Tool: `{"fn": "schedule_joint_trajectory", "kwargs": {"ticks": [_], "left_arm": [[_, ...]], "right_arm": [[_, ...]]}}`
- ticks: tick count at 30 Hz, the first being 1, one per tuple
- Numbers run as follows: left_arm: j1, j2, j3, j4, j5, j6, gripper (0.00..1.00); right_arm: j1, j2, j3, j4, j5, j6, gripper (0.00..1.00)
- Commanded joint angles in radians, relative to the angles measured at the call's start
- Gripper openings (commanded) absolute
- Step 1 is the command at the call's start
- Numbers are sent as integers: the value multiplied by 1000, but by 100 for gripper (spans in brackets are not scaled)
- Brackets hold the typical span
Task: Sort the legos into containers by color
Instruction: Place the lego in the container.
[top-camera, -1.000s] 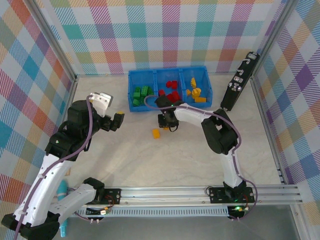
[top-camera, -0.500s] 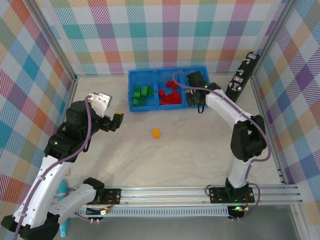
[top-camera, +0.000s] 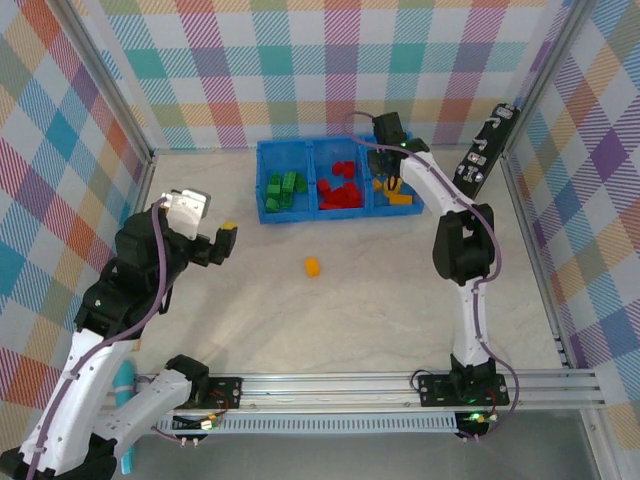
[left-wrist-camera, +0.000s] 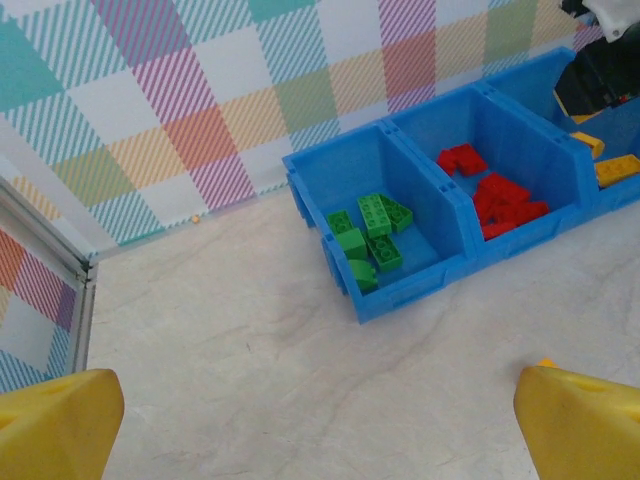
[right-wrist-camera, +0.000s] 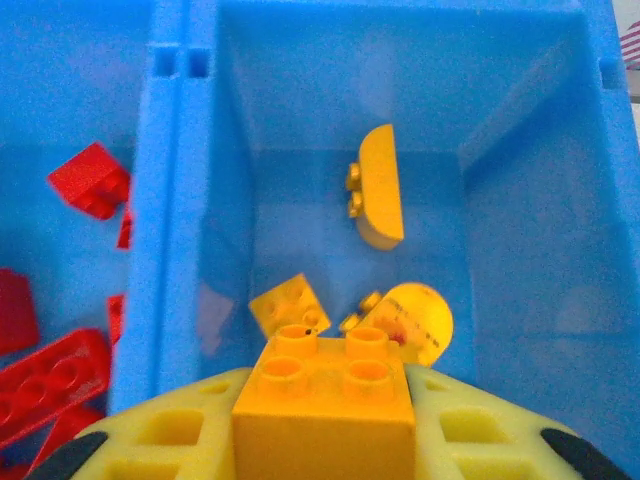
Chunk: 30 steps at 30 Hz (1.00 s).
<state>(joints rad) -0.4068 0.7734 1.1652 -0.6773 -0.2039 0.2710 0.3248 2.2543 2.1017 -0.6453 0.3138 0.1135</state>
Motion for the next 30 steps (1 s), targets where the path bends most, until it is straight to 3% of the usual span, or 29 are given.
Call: {"fn": "schedule_joint_trajectory", "kwargs": {"ticks": [1,5,15,30], "left_arm": [[-12,-3,-15,18,-19,8,100],[-12,11,-7,13,-18,8,100],[-12,35,-1,10,-4,8,100],[-12,58,10,5,11,5,100]], "right_arm": [[-25,60,101,-35,-6,-29,29],[-45,139,188,-66,-7,-29,30],[-57,183,196,-50,4,-53,34],[-54,38,133,-74,-22,-47,55]]}}
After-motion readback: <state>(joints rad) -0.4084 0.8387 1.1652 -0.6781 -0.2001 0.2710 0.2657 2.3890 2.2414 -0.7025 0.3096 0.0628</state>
